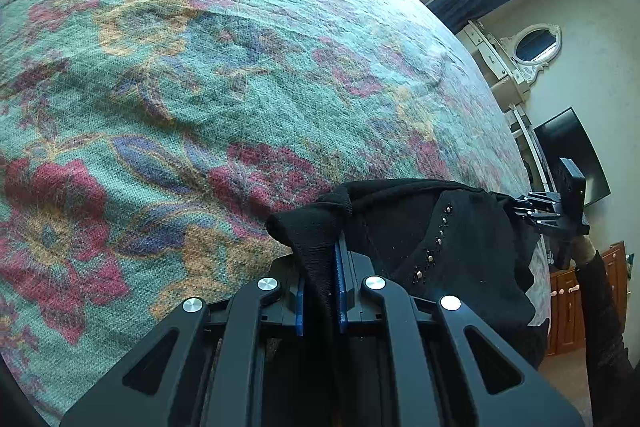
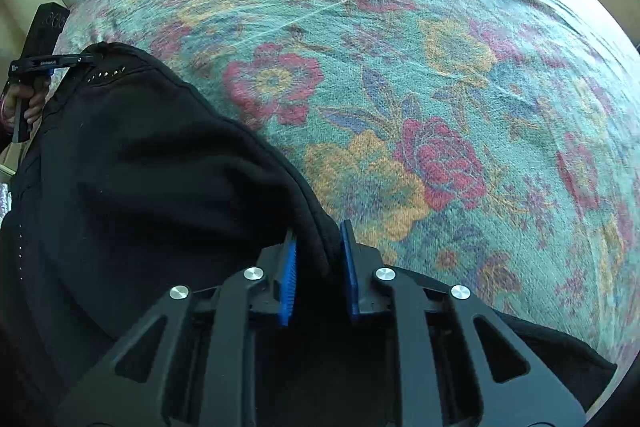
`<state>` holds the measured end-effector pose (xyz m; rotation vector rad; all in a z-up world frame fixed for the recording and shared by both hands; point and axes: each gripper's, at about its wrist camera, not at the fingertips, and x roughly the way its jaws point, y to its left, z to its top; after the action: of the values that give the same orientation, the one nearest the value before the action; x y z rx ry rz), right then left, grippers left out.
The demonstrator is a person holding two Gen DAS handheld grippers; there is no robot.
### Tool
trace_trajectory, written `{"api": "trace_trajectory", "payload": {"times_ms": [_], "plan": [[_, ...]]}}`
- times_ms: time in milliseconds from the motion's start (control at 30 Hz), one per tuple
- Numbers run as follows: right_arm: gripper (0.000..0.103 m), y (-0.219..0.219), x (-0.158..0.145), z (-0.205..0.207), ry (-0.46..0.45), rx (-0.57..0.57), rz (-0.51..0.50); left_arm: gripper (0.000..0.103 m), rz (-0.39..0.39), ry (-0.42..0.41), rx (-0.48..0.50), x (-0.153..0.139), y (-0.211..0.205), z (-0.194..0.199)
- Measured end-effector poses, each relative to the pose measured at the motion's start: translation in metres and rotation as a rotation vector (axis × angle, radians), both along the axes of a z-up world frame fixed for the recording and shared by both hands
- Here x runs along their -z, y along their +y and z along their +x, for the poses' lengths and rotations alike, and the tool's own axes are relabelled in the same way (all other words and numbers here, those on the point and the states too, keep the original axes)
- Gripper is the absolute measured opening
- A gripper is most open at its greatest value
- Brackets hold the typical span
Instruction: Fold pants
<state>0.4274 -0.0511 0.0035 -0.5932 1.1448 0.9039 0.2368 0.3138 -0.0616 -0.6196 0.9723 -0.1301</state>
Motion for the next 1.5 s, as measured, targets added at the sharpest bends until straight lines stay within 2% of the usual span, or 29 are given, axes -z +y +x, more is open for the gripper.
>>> {"api": "trace_trajectory", "payload": {"times_ms": [67,167,333,467,567,700,867,933,1000,1067,1100,1133,1200,1300,1367,1433,1500], "plan": [[0.013,-0.010,-0.015,-0.022,-0.086,0.018,0.010,0.011,-0.015,-0.031,-0.013,-0.006,-0.001,-0.004],[0.012,-0.028,-0.043,-0.051,-0.196,0.044,0.053,0.011,-0.104,-0.113,-0.029,-0.021,0.000,-0.013],[0.012,-0.056,-0.076,-0.115,-0.367,0.090,0.095,0.011,-0.128,-0.222,0.006,-0.058,-0.017,-0.034],[0.013,-0.078,-0.084,-0.172,-0.471,0.122,0.108,0.011,-0.170,-0.310,0.018,-0.088,-0.029,-0.072],[0.013,-0.098,-0.085,-0.212,-0.503,0.167,0.141,0.011,-0.189,-0.346,0.026,-0.101,-0.038,-0.109],[0.013,-0.116,-0.075,-0.267,-0.533,0.202,0.142,0.011,-0.220,-0.357,0.041,-0.096,-0.048,-0.155],[0.013,-0.129,-0.043,-0.319,-0.465,0.291,0.131,0.011,-0.256,-0.294,0.020,-0.057,-0.059,-0.207],[0.013,-0.123,-0.026,-0.323,-0.438,0.308,0.092,0.016,-0.293,-0.247,0.002,-0.038,-0.060,-0.221],[0.016,-0.119,-0.015,-0.323,-0.428,0.311,0.057,0.020,-0.292,-0.203,-0.012,-0.022,-0.064,-0.231],[0.025,-0.119,-0.008,-0.324,-0.395,0.332,0.050,0.026,-0.285,-0.146,-0.046,-0.009,-0.065,-0.240],[0.046,-0.122,-0.006,-0.324,-0.345,0.348,0.069,0.027,-0.310,-0.137,-0.063,-0.004,-0.064,-0.245],[0.064,-0.126,-0.006,-0.326,-0.299,0.364,0.099,0.031,-0.328,-0.130,-0.088,-0.001,-0.062,-0.252],[0.070,-0.139,-0.010,-0.337,-0.250,0.438,0.197,0.042,-0.361,-0.129,-0.152,0.001,-0.057,-0.266],[0.073,-0.167,-0.010,-0.337,-0.071,0.585,0.395,0.048,-0.453,-0.146,-0.258,0.000,-0.050,-0.284],[0.073,-0.189,0.000,-0.332,0.108,0.713,0.552,0.050,-0.511,-0.159,-0.340,-0.001,-0.050,-0.298],[0.073,-0.207,0.016,-0.326,0.268,0.819,0.705,0.051,-0.543,-0.167,-0.376,-0.003,-0.058,-0.305],[0.073,-0.216,0.025,-0.322,0.340,0.890,0.802,0.054,-0.549,-0.167,-0.386,-0.007,-0.068,-0.304]]}}
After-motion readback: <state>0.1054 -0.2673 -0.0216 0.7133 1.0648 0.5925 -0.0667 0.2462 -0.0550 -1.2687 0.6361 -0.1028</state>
